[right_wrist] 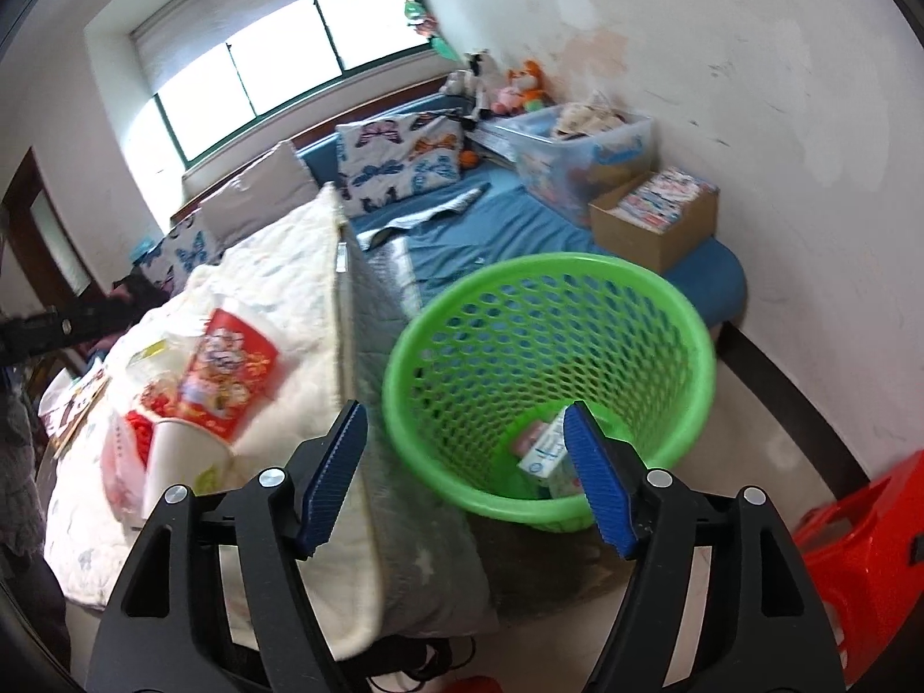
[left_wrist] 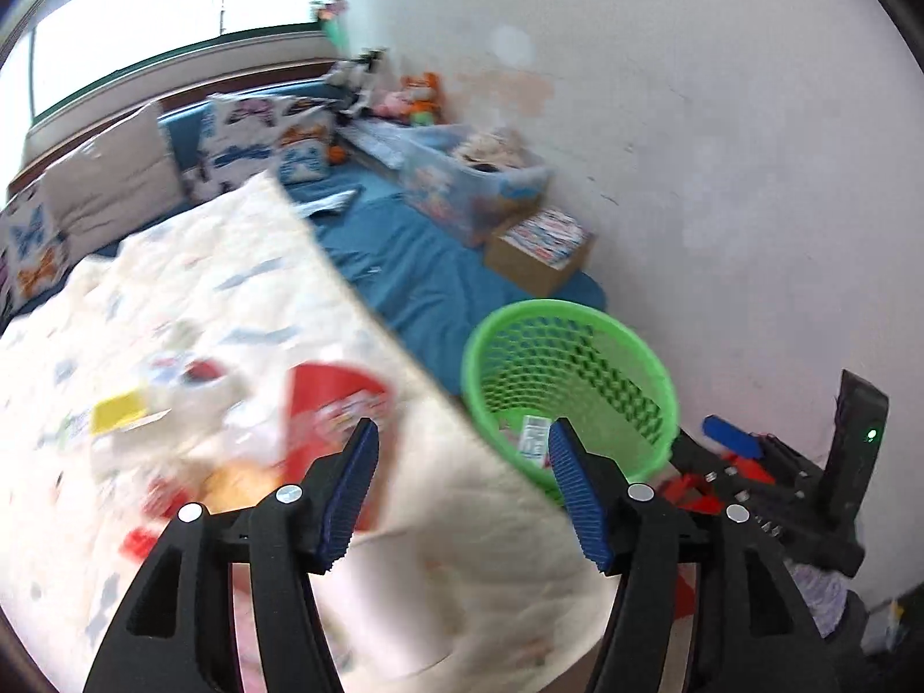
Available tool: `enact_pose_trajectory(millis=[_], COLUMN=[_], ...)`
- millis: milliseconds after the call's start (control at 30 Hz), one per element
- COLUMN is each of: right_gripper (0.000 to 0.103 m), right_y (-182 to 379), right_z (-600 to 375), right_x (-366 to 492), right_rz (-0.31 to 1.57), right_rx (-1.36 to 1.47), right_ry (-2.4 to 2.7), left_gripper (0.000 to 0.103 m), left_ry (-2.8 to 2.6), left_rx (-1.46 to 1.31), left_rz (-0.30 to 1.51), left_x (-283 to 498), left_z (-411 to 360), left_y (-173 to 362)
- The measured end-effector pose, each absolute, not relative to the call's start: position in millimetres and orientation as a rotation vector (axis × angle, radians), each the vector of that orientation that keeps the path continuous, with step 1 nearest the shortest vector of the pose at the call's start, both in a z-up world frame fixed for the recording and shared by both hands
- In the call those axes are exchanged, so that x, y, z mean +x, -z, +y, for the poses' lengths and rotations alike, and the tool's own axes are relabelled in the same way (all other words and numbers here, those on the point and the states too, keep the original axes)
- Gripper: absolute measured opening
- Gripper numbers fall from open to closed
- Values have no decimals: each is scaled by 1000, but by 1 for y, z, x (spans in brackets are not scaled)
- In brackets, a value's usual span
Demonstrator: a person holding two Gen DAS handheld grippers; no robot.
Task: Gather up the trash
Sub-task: 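Grasp the white paper cup with the right gripper while the left grasps the plastic bag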
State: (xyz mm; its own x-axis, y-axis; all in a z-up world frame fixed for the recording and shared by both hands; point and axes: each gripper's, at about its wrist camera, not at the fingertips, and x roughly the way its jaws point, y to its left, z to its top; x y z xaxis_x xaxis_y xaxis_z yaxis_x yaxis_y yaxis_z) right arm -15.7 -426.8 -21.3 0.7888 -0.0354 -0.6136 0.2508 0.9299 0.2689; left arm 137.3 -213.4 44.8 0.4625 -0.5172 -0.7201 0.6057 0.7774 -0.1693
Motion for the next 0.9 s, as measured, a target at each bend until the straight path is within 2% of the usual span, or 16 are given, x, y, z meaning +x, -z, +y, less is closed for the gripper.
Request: enact_pose_trajectory(millis=[533,900], right_gripper=[76,83], right_y=[17,43], right_z=[-316,-252], right_x=[23,59], right_rz=[735,841], right_rx=[313,290], right_ry=[-148,-237], left_gripper=[62,62], left_ry=[413,407], left_rx=[-39,-118], left_rz=[836,908], left_x=[134,121], left_z=[-62,-32], left_y=[-23,8])
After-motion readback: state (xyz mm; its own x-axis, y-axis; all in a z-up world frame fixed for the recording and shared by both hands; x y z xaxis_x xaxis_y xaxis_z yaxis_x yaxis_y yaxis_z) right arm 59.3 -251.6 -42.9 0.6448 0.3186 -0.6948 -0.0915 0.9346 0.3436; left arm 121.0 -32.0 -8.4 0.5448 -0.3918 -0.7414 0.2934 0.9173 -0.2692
